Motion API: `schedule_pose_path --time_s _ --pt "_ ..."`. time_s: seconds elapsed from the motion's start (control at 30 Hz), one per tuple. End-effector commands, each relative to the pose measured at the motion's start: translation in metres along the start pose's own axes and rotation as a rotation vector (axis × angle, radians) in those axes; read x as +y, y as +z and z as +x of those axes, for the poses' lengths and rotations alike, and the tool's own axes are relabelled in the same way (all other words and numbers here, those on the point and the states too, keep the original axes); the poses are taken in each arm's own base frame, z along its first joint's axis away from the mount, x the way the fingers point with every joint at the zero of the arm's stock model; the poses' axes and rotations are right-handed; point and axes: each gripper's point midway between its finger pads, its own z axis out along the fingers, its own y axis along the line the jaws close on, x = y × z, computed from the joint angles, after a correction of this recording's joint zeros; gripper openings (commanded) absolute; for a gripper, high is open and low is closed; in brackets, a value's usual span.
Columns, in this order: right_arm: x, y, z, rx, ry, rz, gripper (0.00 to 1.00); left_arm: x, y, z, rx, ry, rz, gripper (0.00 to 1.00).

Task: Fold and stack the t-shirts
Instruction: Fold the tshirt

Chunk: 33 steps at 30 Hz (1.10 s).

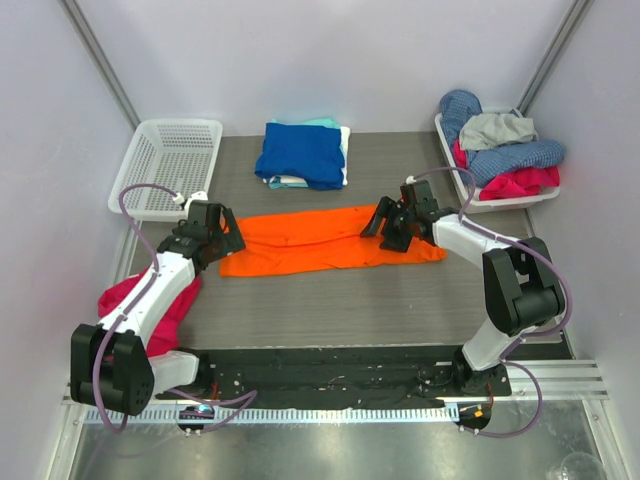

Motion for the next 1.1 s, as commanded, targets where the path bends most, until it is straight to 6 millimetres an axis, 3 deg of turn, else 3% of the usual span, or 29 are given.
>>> schedule_pose_path --time_s 0.0,0.23,0.43,0.57,0.6,0.77,0.9,1.07 --pt "0.007 -0.007 -0.007 -0.041 -0.016 -0.007 0.72 0.001 -0.003 -0.002 -0.017 -0.007 0.001 1.00" --pt "0.007 0.003 -0.013 -0.047 -0.022 0.001 0.72 0.004 -0.001 0.000 -0.021 -0.001 -0.015 1.00" --pt "0.016 0.022 -0.035 -0.067 -0.036 0.001 0.72 0.006 -0.002 0.000 -0.022 0.001 -0.023 1.00" --pt "0.037 0.043 -0.064 -0.093 -0.049 -0.031 0.72 0.008 -0.008 -0.004 -0.026 0.003 -0.028 1.00" --pt "0.054 0.040 -0.081 -0.126 -0.063 -0.062 0.72 0.007 -0.009 -0.004 -0.028 0.005 -0.025 1.00" --pt "0.078 0.045 -0.112 -0.157 -0.096 -0.084 0.72 0.009 -0.016 -0.010 -0.046 0.007 -0.028 1.00" --pt "0.081 0.032 -0.111 -0.164 -0.109 -0.084 0.72 0.008 -0.016 -0.009 -0.042 0.010 -0.023 1.00" --pt "0.052 0.011 -0.078 -0.139 -0.116 -0.028 0.72 0.003 -0.012 -0.010 -0.038 0.020 -0.001 1.00"
